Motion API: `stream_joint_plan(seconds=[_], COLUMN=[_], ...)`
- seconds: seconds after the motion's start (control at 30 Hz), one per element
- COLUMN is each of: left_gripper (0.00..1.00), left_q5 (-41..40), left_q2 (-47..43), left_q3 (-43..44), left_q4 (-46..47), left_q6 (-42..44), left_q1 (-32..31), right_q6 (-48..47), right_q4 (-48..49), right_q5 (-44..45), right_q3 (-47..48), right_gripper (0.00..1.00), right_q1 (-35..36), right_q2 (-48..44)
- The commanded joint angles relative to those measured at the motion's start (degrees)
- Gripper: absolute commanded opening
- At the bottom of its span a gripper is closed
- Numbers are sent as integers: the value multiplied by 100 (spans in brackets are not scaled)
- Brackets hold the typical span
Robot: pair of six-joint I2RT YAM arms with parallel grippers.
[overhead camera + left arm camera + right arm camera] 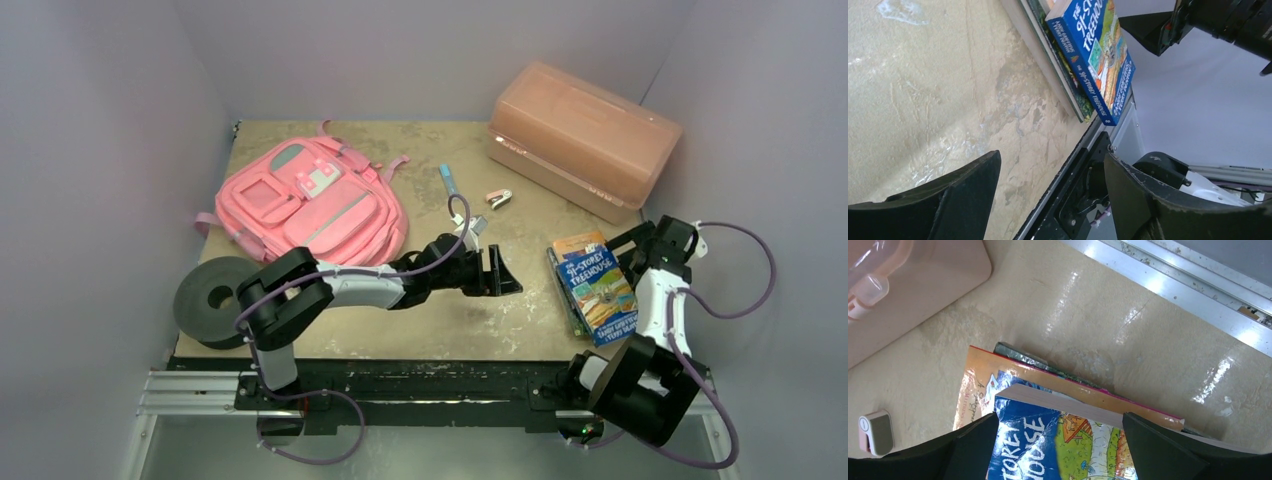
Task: Pack the student bag
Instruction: Pick up the book from the center of the board.
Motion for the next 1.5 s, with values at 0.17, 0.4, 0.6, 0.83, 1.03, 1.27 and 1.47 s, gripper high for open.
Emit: stream_joint_plan(seconds=[0.17,0.4,0.6,0.83,1.03,1.27,1.47], left_gripper=[73,72,73,65,33,0,0], left_q5=[239,185,-159,-295,-648,-572,277], left_q2=[662,1382,1934,2562,2562,1560,-71], left_q3=[739,1407,1590,1730,1388,589,-296], left_q4=[654,790,970,1987,2995,3434,2895], left_q6=[-315,-673,-1243,-2046,-2089,-1698,-1119], left_q1=[-23,-157,-239,-359,-359,-193,658], right_q6=[152,319,158,-164,-285,-531,-695], right_q4=[-221,-64,62,56,11,-84,-171], right_q5=[-710,-645,-717,-751,-779,281,1130], right_q3=[-293,-409,-451,-378,-253,82,1022], right_gripper=[99,99,99,99,99,99,99], right_q1=[679,1081,1080,1080,1080,1596,2915], right_q2=[-471,-404,-335,-339,-569,-1309,-1241])
